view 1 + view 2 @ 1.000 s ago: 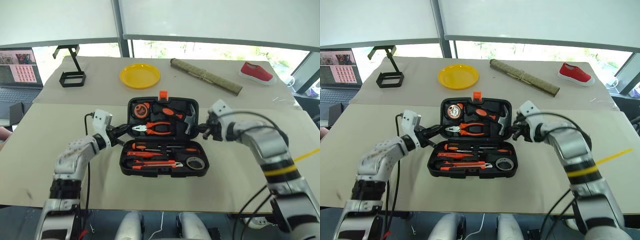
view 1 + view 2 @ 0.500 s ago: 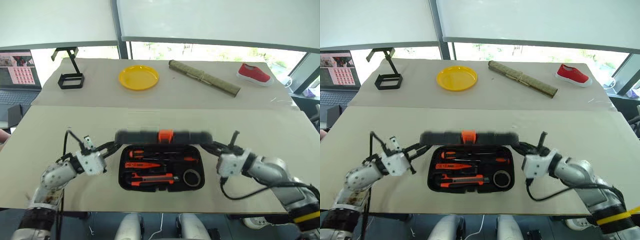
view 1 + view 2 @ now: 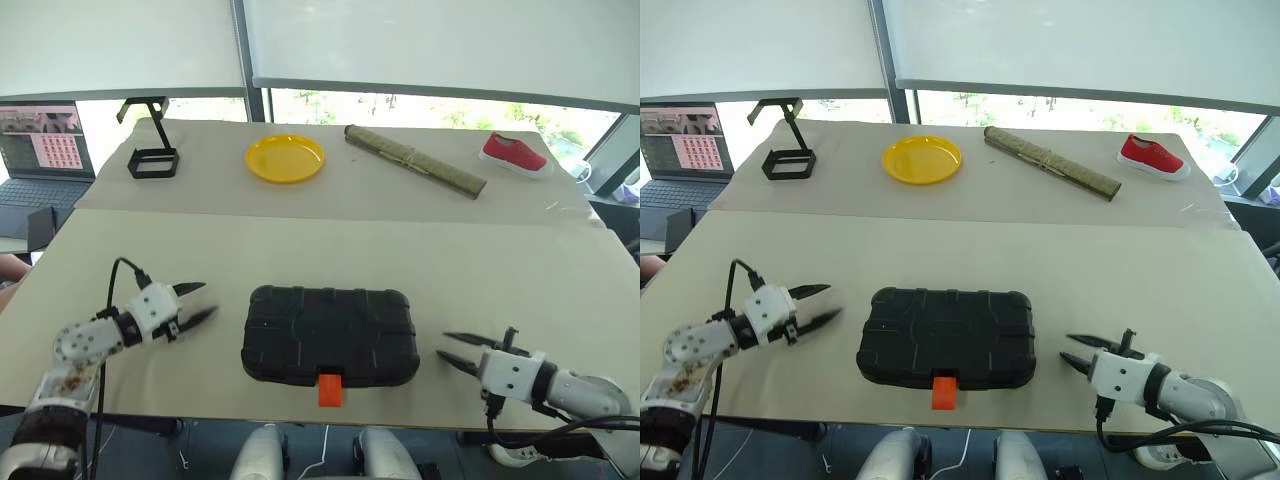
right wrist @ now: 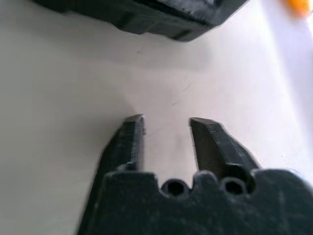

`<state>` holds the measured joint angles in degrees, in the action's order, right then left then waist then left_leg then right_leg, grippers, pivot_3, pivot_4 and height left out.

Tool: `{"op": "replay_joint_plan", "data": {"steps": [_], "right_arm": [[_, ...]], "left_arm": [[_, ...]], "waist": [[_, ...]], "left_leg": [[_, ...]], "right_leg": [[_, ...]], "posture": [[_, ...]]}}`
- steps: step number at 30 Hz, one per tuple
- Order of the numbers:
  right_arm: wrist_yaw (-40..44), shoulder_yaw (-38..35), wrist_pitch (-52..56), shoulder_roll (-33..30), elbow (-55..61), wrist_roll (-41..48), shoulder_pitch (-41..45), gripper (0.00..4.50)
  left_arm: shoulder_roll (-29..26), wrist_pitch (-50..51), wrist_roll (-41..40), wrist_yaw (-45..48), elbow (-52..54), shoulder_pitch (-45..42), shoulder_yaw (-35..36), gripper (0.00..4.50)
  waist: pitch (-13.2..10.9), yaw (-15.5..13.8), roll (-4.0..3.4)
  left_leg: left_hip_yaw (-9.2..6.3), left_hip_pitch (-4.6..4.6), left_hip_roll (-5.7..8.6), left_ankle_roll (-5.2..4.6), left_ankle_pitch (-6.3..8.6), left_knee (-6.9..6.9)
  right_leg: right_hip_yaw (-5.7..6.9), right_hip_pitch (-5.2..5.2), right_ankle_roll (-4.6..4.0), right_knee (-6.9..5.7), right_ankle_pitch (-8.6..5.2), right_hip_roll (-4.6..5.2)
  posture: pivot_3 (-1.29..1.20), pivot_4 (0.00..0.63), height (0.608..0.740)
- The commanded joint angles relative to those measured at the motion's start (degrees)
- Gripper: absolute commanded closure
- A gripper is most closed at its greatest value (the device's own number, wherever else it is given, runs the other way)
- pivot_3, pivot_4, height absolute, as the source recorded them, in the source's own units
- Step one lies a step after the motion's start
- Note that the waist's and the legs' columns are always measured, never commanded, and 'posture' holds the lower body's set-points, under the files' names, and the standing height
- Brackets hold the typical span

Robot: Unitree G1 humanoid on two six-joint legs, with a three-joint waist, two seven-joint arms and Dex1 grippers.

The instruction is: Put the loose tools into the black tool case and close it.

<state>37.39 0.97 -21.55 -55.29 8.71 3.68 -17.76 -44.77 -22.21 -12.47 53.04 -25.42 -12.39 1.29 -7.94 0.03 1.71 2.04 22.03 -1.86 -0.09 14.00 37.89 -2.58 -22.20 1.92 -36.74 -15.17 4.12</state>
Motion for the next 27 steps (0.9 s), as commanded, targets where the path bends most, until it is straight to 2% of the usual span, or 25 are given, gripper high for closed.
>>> {"op": "replay_joint_plan", "data": {"steps": [1, 2, 3, 4, 8, 13, 17, 22, 27], "right_arm": [[6.15, -2.59, 8.4, -2.56, 10.03, 7.61, -4.2, 4.14], [7.67, -2.09, 11.06, -3.25, 12.81, 8.49, -5.62, 4.5], [8.75, -1.57, 13.39, -3.73, 15.35, 8.87, -6.76, 4.5], [9.18, -0.58, 15.02, -3.72, 17.47, 8.45, -6.95, 4.5], [8.97, 3.43, 21.83, -1.36, 23.18, 6.03, -5.1, 4.5], [8.4, 9.7, 32.96, 2.57, 27.55, 4.69, 1.22, 4.5], [8.4, 15.01, 30.66, 4.95, 25.08, -3.28, 7.24, 4.5], [7.27, 14.97, 33.39, 9.85, 22.0, -3.94, 12.93, 4.5], [5.16, 13.55, 32.36, 13.04, 14.82, -6.45, 19.64, 4.5]], "left_arm": [[2.76, 8.12, -1.28, 0.87, 1.27, -6.83, -0.85, 3.32], [3.76, 10.53, -0.91, 1.59, 1.27, -8.84, -1.75, 3.82], [4.65, 11.67, -0.57, 2.44, 1.29, -10.33, -2.51, 4.22], [5.61, 12.86, 0.19, 3.18, 0.83, -12.04, -3.65, 4.42], [7.58, 20.09, 1.63, 7.92, 0.64, -15.74, -7.76, 4.42], [8.47, 23.46, 3.27, 11.4, -0.1, -18.49, -10.42, 4.42], [8.02, 25.62, 3.43, 14.32, 0.57, -18.93, -11.07, 4.42], [7.2, 30.19, 1.76, 15.83, 4.96, -16.32, -9.84, 4.42], [6.66, 34.84, 0.98, 13.27, 12.5, -10.38, -7.79, 4.42]], "waist": [[-0.02, -0.03, 0.02], [-0.04, -0.03, 0.07], [-0.04, -0.03, 0.08], [-0.05, 0.04, 0.1], [-0.13, 0.64, 0.24], [-0.23, 0.79, 0.39], [-0.31, 0.86, 0.57], [-0.38, 1.1, 0.68], [-0.39, 1.01, 0.7]], "left_leg": [[0.01, 0.04, 0.02, 0.0, 0.0, 0.02], [-0.01, 0.05, 0.05, 0.0, 0.0, 0.03], [-0.02, 0.07, 0.04, 0.0, 0.0, 0.03], [-0.03, 0.08, 0.05, 0.0, 0.0, 0.04], [-0.06, 0.12, 0.02, 0.0, 0.01, 0.04], [-0.16, 0.24, -0.04, 0.01, 0.0, 0.05], [-0.19, 0.28, -0.05, 0.0, 0.0, 0.13], [-0.23, 0.28, -0.27, 0.01, 0.0, 0.15], [-0.21, 0.27, -0.3, 0.01, 0.0, 0.15]], "right_leg": [[-0.01, -0.03, 0.01, 0.01, 0.0, 0.02], [0.0, -0.04, 0.03, 0.01, 0.0, 0.04], [0.01, -0.04, 0.03, 0.03, 0.0, 0.02], [0.01, -0.04, 0.03, 0.04, 0.0, 0.02], [0.0, -0.08, 0.03, 0.05, 0.0, -0.1], [-0.03, -0.21, 0.01, 0.03, 0.0, -0.25], [-0.02, -0.25, 0.0, 0.01, 0.0, -0.26], [-0.05, -0.29, -0.11, -0.01, 0.06, -0.51], [-0.1, -0.32, -0.15, -0.03, 0.08, -0.5]], "posture": [[0.0, 0.15, 0.74], [0.0, 0.15, 0.74], [0.0, 0.15, 0.74], [0.0, 0.15, 0.74], [0.0, 0.15, 0.74], [0.0, 0.15, 0.74], [0.0, 0.15, 0.74], [0.0, 0.15, 0.74], [0.0, 0.15, 0.74]]}}
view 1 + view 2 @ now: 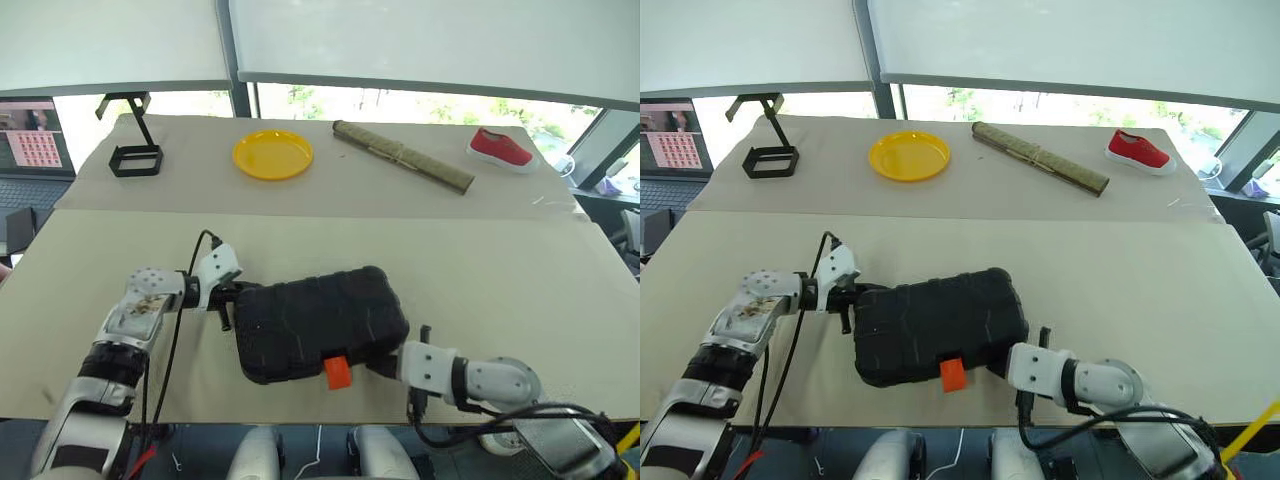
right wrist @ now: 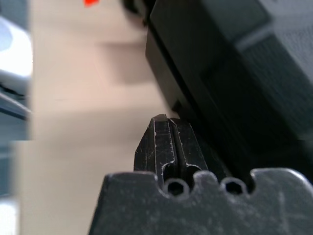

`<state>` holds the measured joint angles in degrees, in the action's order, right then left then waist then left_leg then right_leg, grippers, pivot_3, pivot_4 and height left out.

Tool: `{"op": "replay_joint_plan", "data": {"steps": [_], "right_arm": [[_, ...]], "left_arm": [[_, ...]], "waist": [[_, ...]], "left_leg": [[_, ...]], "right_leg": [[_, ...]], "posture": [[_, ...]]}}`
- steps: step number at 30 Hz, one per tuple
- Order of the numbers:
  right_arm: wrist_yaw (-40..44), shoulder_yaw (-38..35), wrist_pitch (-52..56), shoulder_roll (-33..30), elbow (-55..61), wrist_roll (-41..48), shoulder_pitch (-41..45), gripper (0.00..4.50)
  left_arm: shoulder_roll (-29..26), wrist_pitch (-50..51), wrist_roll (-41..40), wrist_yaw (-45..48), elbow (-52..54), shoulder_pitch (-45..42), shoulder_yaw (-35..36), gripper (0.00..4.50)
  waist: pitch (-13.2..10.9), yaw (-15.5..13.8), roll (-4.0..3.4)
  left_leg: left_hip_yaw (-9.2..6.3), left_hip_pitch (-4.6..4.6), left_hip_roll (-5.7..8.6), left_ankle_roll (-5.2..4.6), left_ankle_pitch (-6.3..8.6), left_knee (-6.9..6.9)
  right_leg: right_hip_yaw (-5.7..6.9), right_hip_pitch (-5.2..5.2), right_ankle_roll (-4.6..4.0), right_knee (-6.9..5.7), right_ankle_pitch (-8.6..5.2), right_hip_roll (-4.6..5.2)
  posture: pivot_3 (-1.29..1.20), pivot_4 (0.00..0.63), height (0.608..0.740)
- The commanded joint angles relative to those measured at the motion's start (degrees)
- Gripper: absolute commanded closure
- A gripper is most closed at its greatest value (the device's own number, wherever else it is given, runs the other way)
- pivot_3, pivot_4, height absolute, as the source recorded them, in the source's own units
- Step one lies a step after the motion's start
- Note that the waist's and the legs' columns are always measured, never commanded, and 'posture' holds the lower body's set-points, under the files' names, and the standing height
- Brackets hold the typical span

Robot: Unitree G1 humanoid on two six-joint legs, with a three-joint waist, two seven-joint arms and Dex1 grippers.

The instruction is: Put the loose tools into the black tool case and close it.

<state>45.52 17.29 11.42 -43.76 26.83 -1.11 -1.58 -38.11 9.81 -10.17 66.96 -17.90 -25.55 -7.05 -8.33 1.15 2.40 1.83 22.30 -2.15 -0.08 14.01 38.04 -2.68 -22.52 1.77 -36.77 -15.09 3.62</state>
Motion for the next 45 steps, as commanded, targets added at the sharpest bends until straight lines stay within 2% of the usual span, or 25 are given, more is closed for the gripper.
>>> {"op": "replay_joint_plan", "data": {"steps": [1, 5, 12, 16, 19, 24, 29, 38, 45], "right_arm": [[-3.51, -3.26, -0.4, 2.18, -4.74, -1.84, 4.7, 4.5], [-5.17, -5.03, -1.25, 4.35, -11.98, -2.06, 10.43, 4.5], [-1.85, -6.34, -8.7, 3.03, -22.46, -1.72, 15.68, 4.5], [2.5, -10.48, -6.71, 1.09, -20.29, 3.95, 13.87, 4.5], [5.92, -14.38, -3.07, -1.11, -14.99, 9.66, 10.18, 4.5], [8.27, -19.55, 4.81, -3.41, -1.07, 18.57, 2.37, 4.5], [6.26, -17.45, 8.61, -2.35, 4.75, 19.09, 0.76, 4.5], [4.22, -11.92, 10.28, -0.27, 5.8, 16.28, 1.48, 4.5], [6.47, -11.85, 11.48, -2.18, 6.22, 17.46, -0.25, 4.5]], "left_arm": [[0.34, 4.35, -1.92, -1.73, 6.6, 3.73, 1.24, 4.42], [1.92, 10.12, -5.02, -5.24, 13.93, 7.75, 3.57, 4.42], [5.31, 15.16, -5.84, -13.82, 20.91, 10.24, 6.33, 4.42], [4.37, 15.24, -6.69, -16.32, 18.61, 7.58, 10.03, 4.42], [3.99, 17.07, -10.05, -14.87, 16.56, 2.96, 12.1, 4.42], [4.22, 21.17, -13.22, -6.77, 16.88, -5.39, 6.31, 4.42], [5.09, 19.05, -10.73, -3.75, 15.48, -7.58, 0.46, 4.42], [7.09, 14.74, -7.0, -2.43, 12.4, -7.08, -4.63, 4.42], [6.95, 14.13, -6.45, -2.59, 13.06, -5.98, -4.86, 4.42]], "waist": [[0.0, -0.19, 0.0], [-0.01, -0.34, -0.01], [-0.07, -0.94, -0.04], [-0.08, -0.8, -0.05], [-0.1, -1.19, -0.07], [-0.1, -1.61, -0.08], [-0.1, -1.02, -0.08], [-0.1, -1.05, -0.09], [-0.1, -1.25, -0.09]], "left_leg": [[0.01, -0.01, -0.01, 0.0, 0.0, 0.0], [0.01, 0.01, 0.01, 0.0, 0.0, 0.02], [-0.04, 0.14, 0.12, 0.0, 0.0, 0.02], [-0.06, 0.21, 0.12, 0.0, 0.0, 0.02], [-0.14, 0.37, 0.14, 0.01, -0.01, 0.06], [-0.24, 0.79, 0.19, 0.0, -0.01, 0.35], [-0.25, 0.85, 0.17, 0.0, 0.0, 0.52], [-0.31, 0.95, 0.11, -0.02, 0.01, 0.72], [-0.32, 0.95, 0.11, -0.03, 0.01, 0.76]], "right_leg": [[0.0, 0.0, 0.0, -0.01, 0.0, 0.0], [-0.01, -0.01, -0.01, -0.01, 0.01, 0.03], [0.01, -0.11, -0.01, -0.01, 0.01, 0.12], [-0.01, -0.21, -0.01, -0.06, 0.02, 0.12], [0.05, -0.33, -0.02, -0.11, 0.02, 0.12], [0.12, -0.6, 0.01, -0.23, 0.03, 0.13], [0.11, -0.62, 0.02, -0.27, 0.03, 0.09], [0.11, -0.6, 0.02, -0.29, 0.03, -0.03], [0.1, -0.58, 0.02, -0.29, 0.03, -0.03]], "posture": [[0.0, 0.15, 0.74], [0.0, 0.15, 0.74], [0.0, 0.15, 0.74], [0.0, 0.15, 0.74], [0.0, 0.15, 0.74], [0.0, 0.15, 0.74], [0.0, 0.15, 0.74], [0.0, 0.15, 0.74], [0.0, 0.15, 0.74]]}}
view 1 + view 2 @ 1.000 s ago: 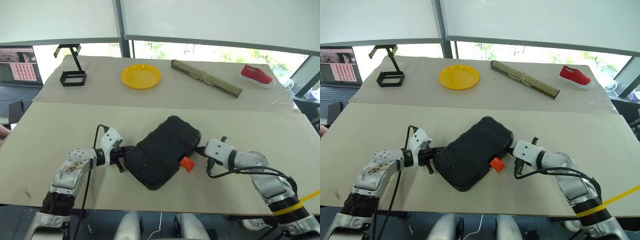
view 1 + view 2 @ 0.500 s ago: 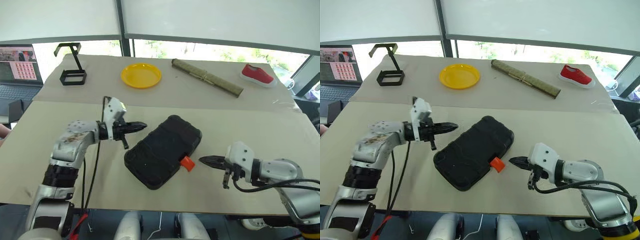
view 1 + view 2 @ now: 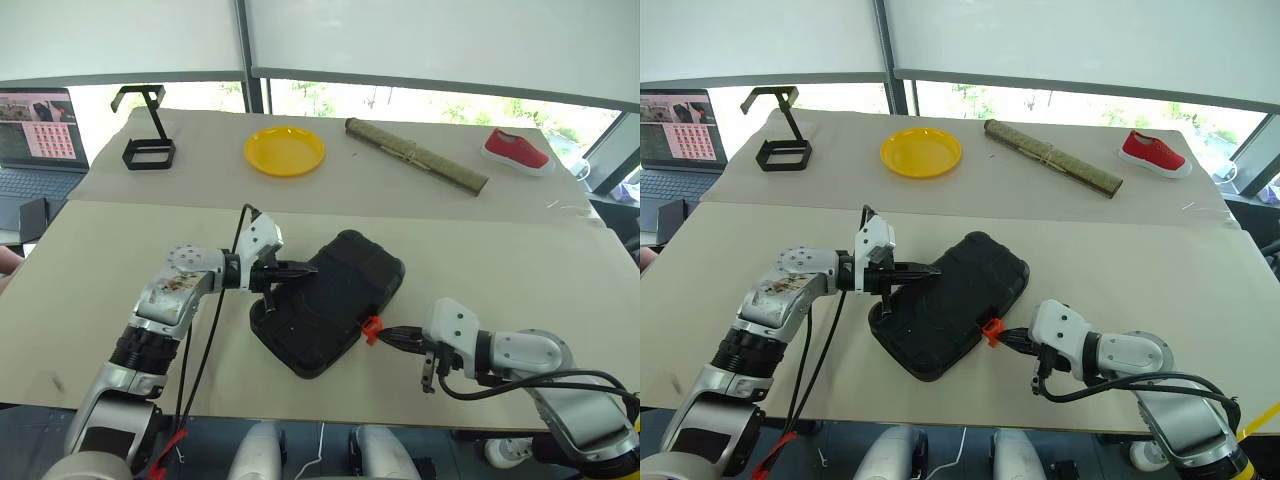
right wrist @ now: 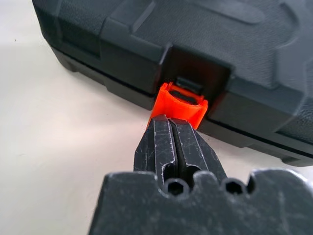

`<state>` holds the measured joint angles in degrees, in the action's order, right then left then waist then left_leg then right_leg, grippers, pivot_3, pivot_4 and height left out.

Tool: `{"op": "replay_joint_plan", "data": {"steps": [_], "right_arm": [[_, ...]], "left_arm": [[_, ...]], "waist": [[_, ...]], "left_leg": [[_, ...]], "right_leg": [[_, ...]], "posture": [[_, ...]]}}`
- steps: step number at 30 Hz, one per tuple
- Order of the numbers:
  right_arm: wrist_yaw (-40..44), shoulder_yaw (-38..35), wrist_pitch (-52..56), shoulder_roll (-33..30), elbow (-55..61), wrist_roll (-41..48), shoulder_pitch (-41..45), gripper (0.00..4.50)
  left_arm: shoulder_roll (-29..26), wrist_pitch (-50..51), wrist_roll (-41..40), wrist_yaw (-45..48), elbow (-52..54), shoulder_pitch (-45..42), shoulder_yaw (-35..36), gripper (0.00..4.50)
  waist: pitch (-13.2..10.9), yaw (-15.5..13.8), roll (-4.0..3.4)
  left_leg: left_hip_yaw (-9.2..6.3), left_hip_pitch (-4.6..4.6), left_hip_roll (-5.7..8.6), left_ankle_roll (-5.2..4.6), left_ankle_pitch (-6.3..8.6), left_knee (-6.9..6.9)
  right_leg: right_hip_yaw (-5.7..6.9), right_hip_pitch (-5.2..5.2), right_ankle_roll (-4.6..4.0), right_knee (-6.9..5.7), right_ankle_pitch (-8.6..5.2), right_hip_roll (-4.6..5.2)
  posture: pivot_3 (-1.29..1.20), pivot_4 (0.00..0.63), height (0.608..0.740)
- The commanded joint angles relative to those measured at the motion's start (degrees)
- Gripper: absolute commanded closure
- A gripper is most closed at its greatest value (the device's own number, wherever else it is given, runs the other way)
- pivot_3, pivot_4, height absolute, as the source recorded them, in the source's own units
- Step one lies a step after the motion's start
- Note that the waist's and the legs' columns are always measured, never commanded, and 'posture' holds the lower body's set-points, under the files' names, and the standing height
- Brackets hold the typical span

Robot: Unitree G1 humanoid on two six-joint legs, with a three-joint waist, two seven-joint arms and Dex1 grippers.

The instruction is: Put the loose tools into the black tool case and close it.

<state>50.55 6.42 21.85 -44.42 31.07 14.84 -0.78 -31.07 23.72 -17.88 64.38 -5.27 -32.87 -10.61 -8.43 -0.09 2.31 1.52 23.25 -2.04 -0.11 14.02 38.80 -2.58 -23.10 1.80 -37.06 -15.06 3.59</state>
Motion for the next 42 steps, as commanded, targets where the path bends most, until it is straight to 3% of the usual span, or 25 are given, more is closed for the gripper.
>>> {"op": "replay_joint_plan", "data": {"steps": [1, 6, 21, 30, 42], "right_arm": [[2.18, -0.95, 1.75, -2.23, 2.34, 1.93, -1.86, 4.5], [1.5, 1.26, 3.1, -2.9, 1.11, -0.44, -2.95, 4.5], [-2.92, 3.97, -2.44, 6.17, -6.92, -4.59, 3.0, 4.5], [-3.03, 3.86, 0.31, 8.46, -4.97, -2.17, 7.72, 4.5], [-0.53, 1.72, 4.42, 7.21, -0.34, 1.22, 7.07, 4.5]], "left_arm": [[-0.2, 0.43, 1.26, -0.11, 0.76, 1.56, -1.33, 4.42], [-0.18, 1.45, 1.22, -0.48, 2.12, 1.98, -1.64, 4.42], [0.02, -0.21, 2.58, -0.43, 0.17, 2.71, -2.61, 4.42], [0.35, -1.13, 3.12, -0.53, -0.95, 3.35, -2.81, 4.42], [0.11, -1.76, 4.4, -0.05, -1.39, 4.06, -3.46, 4.42]], "waist": [[0.0, -0.06, 0.0], [0.01, -0.12, 0.0], [0.03, -0.1, -0.04], [0.04, 0.17, -0.06], [0.13, 0.43, -0.22]], "left_leg": [[-0.01, 0.0, 0.0, 0.0, 0.0, 0.0], [-0.02, -0.03, 0.0, -0.02, 0.01, 0.04], [0.0, -0.07, 0.0, -0.02, 0.01, 0.05], [0.0, -0.1, -0.02, -0.02, 0.01, 0.04], [-0.01, -0.13, -0.03, -0.02, 0.01, 0.04]], "right_leg": [[0.0, 0.0, 0.0, 0.0, 0.0, 0.0], [-0.01, 0.04, 0.0, -0.01, 0.0, 0.0], [-0.05, 0.06, 0.0, -0.03, 0.0, -0.02], [-0.05, 0.05, -0.01, -0.07, 0.0, -0.05], [-0.05, 0.06, -0.01, -0.11, 0.0, -0.06]], "posture": [[0.0, 0.15, 0.74], [0.0, 0.15, 0.74], [0.0, 0.15, 0.74], [0.0, 0.15, 0.74], [0.0, 0.15, 0.74]]}}
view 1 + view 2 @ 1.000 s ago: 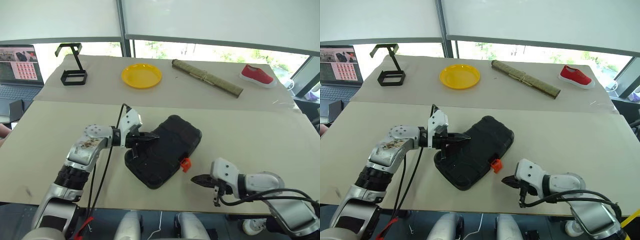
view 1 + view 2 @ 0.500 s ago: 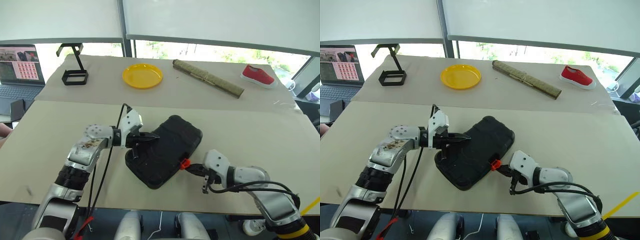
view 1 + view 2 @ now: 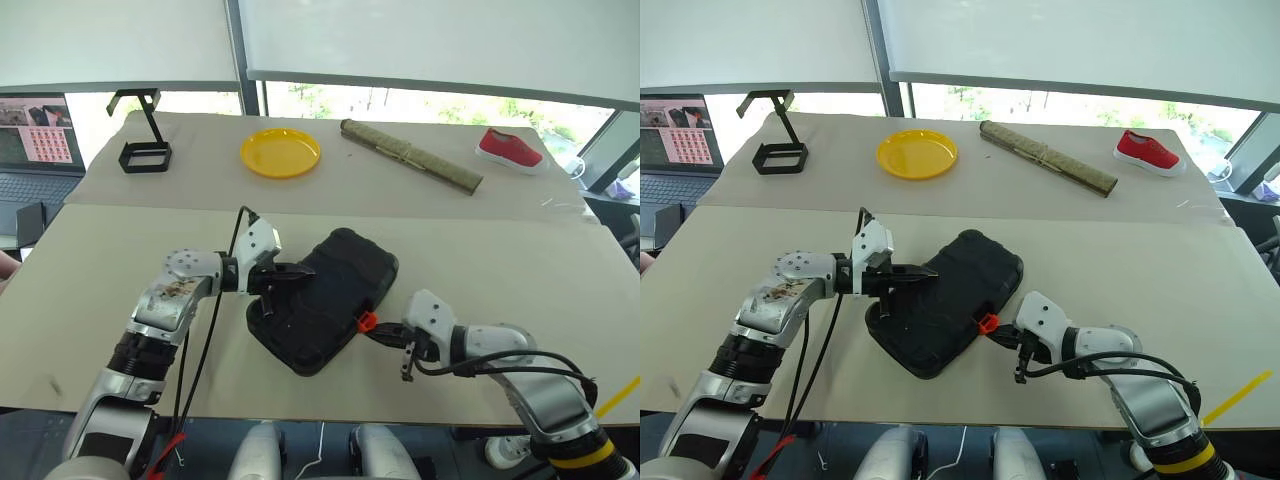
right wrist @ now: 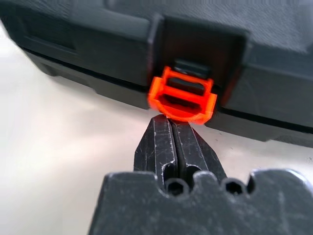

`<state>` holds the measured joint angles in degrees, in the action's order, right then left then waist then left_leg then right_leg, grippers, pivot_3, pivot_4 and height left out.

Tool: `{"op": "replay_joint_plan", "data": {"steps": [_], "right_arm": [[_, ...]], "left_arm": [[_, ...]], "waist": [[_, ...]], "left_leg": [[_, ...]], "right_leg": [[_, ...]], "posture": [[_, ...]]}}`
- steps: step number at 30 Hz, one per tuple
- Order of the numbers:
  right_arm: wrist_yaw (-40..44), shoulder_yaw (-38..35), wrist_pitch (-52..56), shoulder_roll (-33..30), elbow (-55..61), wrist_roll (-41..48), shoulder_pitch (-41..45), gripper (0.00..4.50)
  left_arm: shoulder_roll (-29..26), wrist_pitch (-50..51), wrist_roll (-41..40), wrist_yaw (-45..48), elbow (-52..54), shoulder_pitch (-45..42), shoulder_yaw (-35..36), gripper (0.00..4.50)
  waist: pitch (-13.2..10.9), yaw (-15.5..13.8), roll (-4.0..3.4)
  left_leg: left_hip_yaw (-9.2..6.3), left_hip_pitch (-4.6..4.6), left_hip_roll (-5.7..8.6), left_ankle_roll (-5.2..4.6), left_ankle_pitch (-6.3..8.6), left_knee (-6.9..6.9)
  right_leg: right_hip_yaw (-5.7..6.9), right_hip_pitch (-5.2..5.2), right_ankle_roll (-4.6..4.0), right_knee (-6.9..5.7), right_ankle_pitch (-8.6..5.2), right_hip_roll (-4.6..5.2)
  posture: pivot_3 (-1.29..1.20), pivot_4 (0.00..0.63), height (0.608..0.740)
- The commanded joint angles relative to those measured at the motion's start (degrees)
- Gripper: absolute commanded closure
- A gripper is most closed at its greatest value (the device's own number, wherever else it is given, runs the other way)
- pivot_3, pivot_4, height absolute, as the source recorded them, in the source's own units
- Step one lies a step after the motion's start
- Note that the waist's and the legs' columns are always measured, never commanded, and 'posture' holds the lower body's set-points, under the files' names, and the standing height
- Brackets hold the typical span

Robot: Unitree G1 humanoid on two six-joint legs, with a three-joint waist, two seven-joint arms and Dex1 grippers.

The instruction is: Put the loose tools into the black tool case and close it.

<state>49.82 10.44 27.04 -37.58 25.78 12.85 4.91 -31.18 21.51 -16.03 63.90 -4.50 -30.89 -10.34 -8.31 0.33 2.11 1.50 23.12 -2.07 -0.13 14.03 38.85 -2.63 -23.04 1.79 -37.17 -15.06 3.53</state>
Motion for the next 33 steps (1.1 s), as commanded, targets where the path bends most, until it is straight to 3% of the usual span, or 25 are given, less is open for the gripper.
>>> {"op": "replay_joint_plan", "data": {"steps": [1, 13, 21, 33], "right_arm": [[0.4, -2.59, -0.54, 0.17, 5.15, 3.47, 1.31, 4.5], [-0.2, -3.37, -0.37, -0.57, 5.21, 3.99, 1.59, 4.5], [-0.75, -3.09, -1.98, -0.01, 3.33, 2.64, 2.1, 4.5], [-2.05, 0.55, -5.18, 2.67, -2.25, -1.62, 3.89, 4.5]], "left_arm": [[0.16, 0.18, 2.89, 0.62, -2.25, 2.13, -4.0, 4.42], [0.84, -2.01, 5.39, 1.72, -3.06, 2.47, -6.0, 4.42], [1.67, -2.8, 6.68, 2.18, -3.47, 2.38, -7.11, 4.42], [2.17, -2.74, 7.42, 2.17, -3.07, 3.22, -7.02, 4.42]], "waist": [[0.02, 0.02, -0.04], [0.13, 0.34, -0.22], [0.27, 0.33, -0.45], [0.53, 0.61, -0.6]], "left_leg": [[0.0, 0.0, 0.0, 0.0, 0.0, 0.0], [0.01, -0.14, 0.0, 0.0, 0.0, -0.01], [0.03, -0.77, 0.01, -0.08, 0.06, -0.1], [0.04, -0.92, -0.02, -0.08, 0.06, -0.11]], "right_leg": [[0.0, 0.0, 0.0, 0.0, 0.0, 0.0], [-0.01, 0.12, 0.0, 0.0, 0.0, 0.0], [-0.02, 0.82, 0.04, 0.18, -0.04, -0.01], [-0.09, 0.89, 0.03, 0.14, -0.04, -0.08]], "posture": [[0.0, 0.15, 0.74], [0.0, 0.15, 0.74], [0.0, 0.15, 0.74], [0.0, 0.15, 0.74]]}}
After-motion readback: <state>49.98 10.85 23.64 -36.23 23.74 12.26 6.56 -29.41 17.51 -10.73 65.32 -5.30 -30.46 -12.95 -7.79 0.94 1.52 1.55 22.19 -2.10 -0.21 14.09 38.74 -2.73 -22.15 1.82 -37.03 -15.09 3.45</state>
